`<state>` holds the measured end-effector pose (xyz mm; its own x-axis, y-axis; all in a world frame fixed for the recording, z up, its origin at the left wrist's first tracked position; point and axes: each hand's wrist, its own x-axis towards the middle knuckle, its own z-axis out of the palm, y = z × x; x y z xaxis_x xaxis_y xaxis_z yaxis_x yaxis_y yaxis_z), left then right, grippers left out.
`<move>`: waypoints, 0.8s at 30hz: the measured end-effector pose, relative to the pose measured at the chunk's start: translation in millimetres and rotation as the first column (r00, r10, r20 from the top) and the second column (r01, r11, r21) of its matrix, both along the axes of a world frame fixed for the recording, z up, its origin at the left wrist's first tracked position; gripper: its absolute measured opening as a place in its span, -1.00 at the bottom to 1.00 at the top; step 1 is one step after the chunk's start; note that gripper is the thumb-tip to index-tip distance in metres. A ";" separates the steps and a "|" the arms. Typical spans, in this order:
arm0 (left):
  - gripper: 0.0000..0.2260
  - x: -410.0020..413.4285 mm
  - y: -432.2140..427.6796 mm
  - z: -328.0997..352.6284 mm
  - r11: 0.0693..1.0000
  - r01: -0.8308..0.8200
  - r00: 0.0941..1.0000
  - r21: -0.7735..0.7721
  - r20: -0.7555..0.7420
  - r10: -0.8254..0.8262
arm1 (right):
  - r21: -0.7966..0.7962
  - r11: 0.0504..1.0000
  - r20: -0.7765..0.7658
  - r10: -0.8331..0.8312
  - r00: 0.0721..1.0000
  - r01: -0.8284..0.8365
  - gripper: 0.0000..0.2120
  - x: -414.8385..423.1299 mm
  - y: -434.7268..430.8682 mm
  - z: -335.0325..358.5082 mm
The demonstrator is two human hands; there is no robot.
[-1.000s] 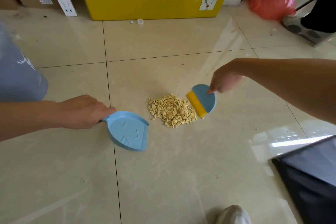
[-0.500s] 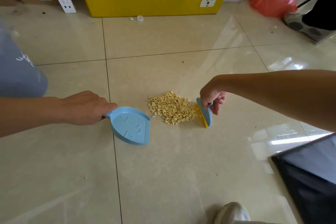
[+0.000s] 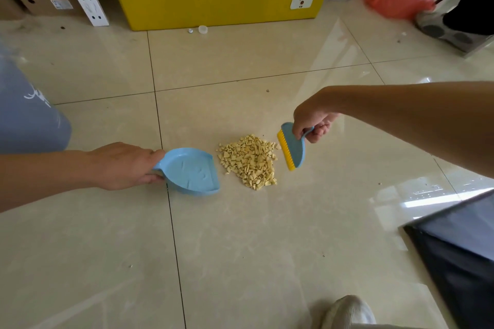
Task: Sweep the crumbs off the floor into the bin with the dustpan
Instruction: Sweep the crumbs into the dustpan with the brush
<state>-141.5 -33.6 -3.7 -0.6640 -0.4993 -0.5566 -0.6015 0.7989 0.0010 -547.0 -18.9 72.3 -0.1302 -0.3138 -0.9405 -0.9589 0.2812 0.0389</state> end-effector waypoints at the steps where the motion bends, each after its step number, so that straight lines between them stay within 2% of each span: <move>1: -0.70 0.4 0.4 -0.8 1.000 -0.014 1.000 0.004 0.018 0.014 | -0.022 1.000 -0.004 -0.010 1.000 0.010 -0.67 -6.6 -1.7 4.9; 6: -0.76 -3.2 3.0 -2.8 1.000 -0.027 0.996 0.005 0.081 0.026 | -0.136 0.991 -0.048 -0.021 0.999 0.015 -0.60 -25.1 5.7 9.8; 10: -0.79 -15.5 8.9 -7.7 0.999 -0.043 0.995 0.005 0.085 0.042 | -0.108 0.994 -0.063 0.013 0.998 -0.020 -0.61 -15.5 24.4 -11.4; 14: -0.79 -33.8 21.4 -12.7 0.996 -0.094 0.993 -0.003 0.067 0.094 | -0.093 0.995 -0.095 0.009 0.995 -0.018 -0.69 2.6 26.7 -29.9; 24: -0.81 -58.9 37.2 -23.4 0.990 -0.144 0.989 0.000 0.037 0.144 | -0.029 1.000 -0.015 0.010 1.000 -0.010 -0.72 62.1 12.5 -47.8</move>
